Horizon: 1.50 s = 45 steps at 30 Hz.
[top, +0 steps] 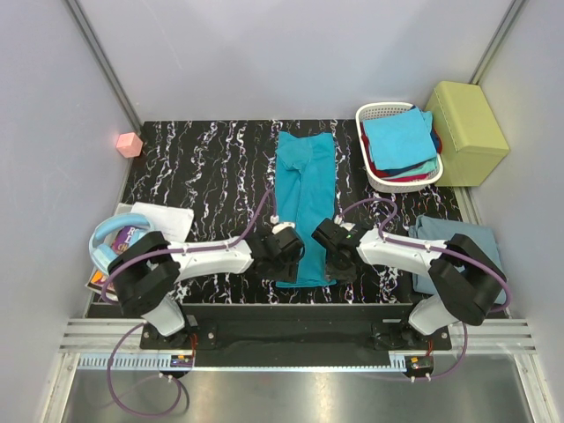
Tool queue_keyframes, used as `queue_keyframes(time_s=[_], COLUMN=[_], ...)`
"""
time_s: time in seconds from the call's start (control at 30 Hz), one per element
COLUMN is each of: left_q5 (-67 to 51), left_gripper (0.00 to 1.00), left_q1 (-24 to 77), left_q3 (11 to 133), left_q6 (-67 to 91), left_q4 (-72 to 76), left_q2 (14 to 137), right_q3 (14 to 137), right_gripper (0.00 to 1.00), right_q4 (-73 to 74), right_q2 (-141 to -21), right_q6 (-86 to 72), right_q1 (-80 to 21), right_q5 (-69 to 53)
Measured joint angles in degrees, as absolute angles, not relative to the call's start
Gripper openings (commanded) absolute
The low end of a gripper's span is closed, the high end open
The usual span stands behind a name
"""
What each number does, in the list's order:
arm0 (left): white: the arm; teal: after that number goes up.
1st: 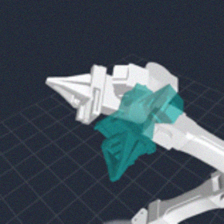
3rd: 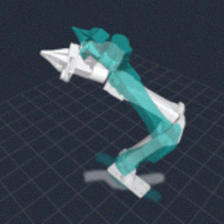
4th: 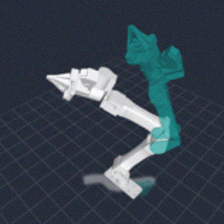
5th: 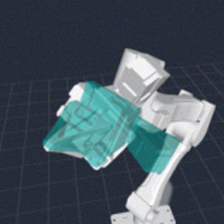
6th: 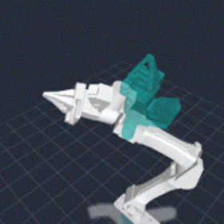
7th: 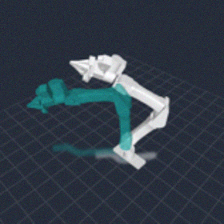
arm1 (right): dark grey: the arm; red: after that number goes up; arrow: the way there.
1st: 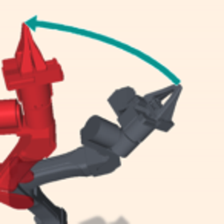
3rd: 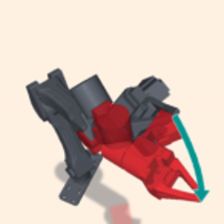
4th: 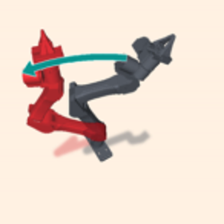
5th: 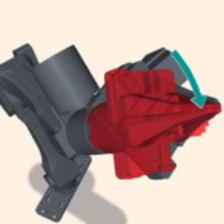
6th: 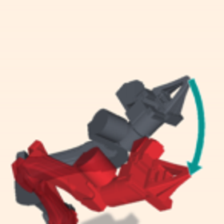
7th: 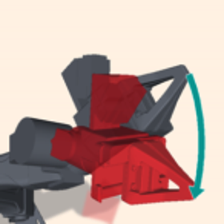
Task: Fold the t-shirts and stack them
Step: Grab the bottom of the folded rectangular tshirt with both arms
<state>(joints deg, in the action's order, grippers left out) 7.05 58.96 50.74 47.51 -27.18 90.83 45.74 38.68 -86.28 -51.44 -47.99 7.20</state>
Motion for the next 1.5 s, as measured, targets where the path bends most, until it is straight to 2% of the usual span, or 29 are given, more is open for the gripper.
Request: queue_keyframes(time_s=[0.17, 0.33, 0.43, 0.47, 0.57, 0.67, 0.83, 1.13, 1.23, 1.4, 1.5], left_q5=[6.81, 6.72, 6.72, 6.72, 6.76, 6.85, 7.11, 8.23, 8.19, 7.94, 7.99], left_gripper=[0.48, 0.45, 0.57, 0.65, 0.70, 0.69, 0.58, 0.50, 0.50, 0.61, 0.63], left_q1=[59.64, 59.64, 59.68, 59.68, 59.77, 60.03, 60.29, 60.31, 60.31, 60.31, 60.36], left_q3=[50.74, 50.74, 50.74, 50.74, 50.74, 50.30, 48.97, 46.85, 46.85, 47.35, 47.92], left_q6=[48.21, 48.99, 49.32, 49.41, 49.74, 49.71, 49.93, 51.07, 51.07, 51.00, 50.63], left_q4=[-26.87, -26.87, -26.98, -27.11, -27.38, -28.01, -30.11, -31.33, -31.31, -30.35, -30.04], left_q2=[91.26, 91.29, 91.29, 91.29, 91.02, 90.19, 86.76, 83.94, 85.47, 87.72, 87.99], right_q3=[45.74, 45.74, 45.76, 45.76, 46.04, 46.22, 46.81, 47.27, 47.35, 47.40, 47.40], right_gripper=[0.40, 0.38, 0.40, 0.44, 0.48, 0.49, 0.48, 0.46, 0.46, 0.47, 0.47], right_q4=[38.57, 38.33, 38.26, 38.26, 38.65, 39.31, 40.14, 40.27, 40.27, 40.27, 40.27], right_q2=[-86.28, -86.32, -86.35, -86.35, -86.43, -86.46, -86.65, -87.20, -87.39, -87.42, -87.42], right_q6=[-51.44, -51.42, -51.40, -51.40, -51.22, -51.20, -50.94, -50.78, -50.78, -50.78, -50.78], right_q1=[-47.99, -47.99, -47.99, -47.99, -47.99, -47.99, -47.99, -47.99, -47.99, -47.99, -47.99], right_q5=[7.16, 6.96, 6.92, 6.92, 7.05, 7.66, 9.08, 9.47, 9.43, 9.39, 9.41])
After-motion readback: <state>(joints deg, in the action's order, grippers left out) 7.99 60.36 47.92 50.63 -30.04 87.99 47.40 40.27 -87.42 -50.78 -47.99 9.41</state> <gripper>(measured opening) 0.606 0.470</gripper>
